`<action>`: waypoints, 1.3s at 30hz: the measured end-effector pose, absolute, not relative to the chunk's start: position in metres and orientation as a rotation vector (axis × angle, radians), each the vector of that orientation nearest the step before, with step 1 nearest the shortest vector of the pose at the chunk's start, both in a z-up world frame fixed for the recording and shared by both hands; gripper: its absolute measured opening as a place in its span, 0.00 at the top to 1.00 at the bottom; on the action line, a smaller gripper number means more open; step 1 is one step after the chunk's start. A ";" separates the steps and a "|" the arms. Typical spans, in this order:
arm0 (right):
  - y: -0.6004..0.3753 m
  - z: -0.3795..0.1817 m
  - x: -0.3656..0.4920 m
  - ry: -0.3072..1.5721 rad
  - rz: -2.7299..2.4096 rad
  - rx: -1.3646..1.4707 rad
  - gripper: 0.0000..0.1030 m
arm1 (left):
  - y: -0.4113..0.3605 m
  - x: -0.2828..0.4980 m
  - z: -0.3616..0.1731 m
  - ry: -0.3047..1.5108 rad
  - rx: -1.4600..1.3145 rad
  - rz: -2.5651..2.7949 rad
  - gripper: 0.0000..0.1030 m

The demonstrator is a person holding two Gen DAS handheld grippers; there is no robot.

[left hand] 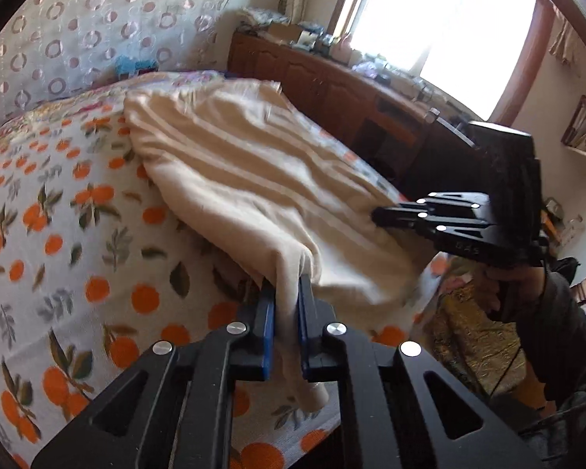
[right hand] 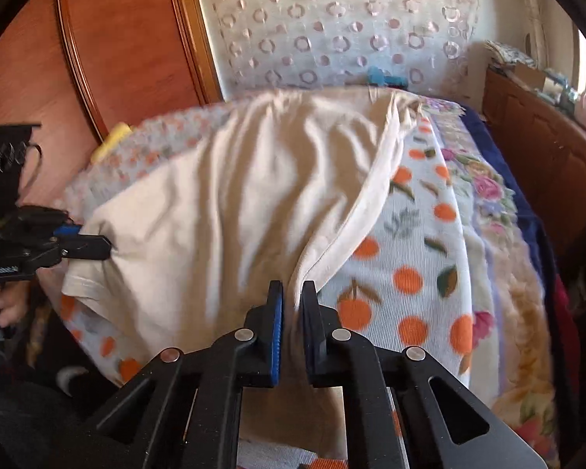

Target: Fold small clothes

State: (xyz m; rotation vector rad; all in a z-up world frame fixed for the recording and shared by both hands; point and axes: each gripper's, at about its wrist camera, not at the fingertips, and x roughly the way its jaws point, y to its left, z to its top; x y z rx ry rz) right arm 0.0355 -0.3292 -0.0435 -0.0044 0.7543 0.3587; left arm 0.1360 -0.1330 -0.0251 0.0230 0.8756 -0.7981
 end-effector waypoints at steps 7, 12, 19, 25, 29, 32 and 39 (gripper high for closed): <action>-0.354 0.020 0.080 0.635 0.365 0.022 0.92 | -0.137 0.189 0.040 0.757 -0.017 -0.835 0.89; -0.368 0.041 0.157 0.642 0.350 0.037 0.92 | -0.148 0.263 0.056 0.746 -0.028 -0.781 0.89; -0.359 0.029 0.273 0.740 0.335 0.046 0.91 | -0.156 0.371 0.024 0.838 -0.038 -0.668 0.89; -0.346 0.015 0.324 0.793 0.304 0.010 0.79 | -0.146 0.406 0.006 0.836 -0.051 -0.638 0.47; -0.342 0.027 0.324 0.761 0.252 -0.018 0.46 | -0.138 0.396 0.008 0.803 -0.019 -0.623 0.36; -0.343 0.038 0.306 0.701 0.191 -0.058 0.39 | -0.132 0.383 0.005 0.802 -0.007 -0.617 0.36; -0.325 0.034 0.233 0.685 0.270 -0.130 0.37 | -0.130 0.344 -0.011 0.843 0.091 -0.645 0.36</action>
